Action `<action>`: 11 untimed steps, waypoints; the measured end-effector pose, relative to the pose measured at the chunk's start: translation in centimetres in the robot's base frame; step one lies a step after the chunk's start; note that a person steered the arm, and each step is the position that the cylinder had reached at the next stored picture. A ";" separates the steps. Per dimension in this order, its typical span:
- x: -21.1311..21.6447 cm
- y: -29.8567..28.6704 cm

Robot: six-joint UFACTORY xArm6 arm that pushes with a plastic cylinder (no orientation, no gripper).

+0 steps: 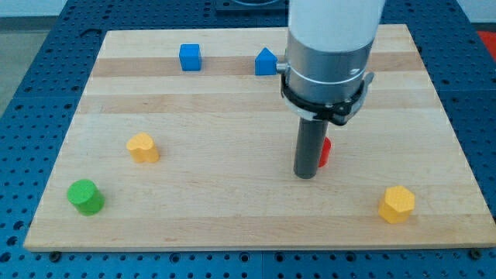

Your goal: Slide the red circle closer to the red star

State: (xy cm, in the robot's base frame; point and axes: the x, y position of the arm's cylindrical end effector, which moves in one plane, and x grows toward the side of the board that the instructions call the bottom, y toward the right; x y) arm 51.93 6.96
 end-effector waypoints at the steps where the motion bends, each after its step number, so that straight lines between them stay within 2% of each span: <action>1: -1.0 1.4; 5: -9.4 2.4; 7: -10.2 3.0; 11: -11.7 7.7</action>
State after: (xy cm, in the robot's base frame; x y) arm 40.18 14.67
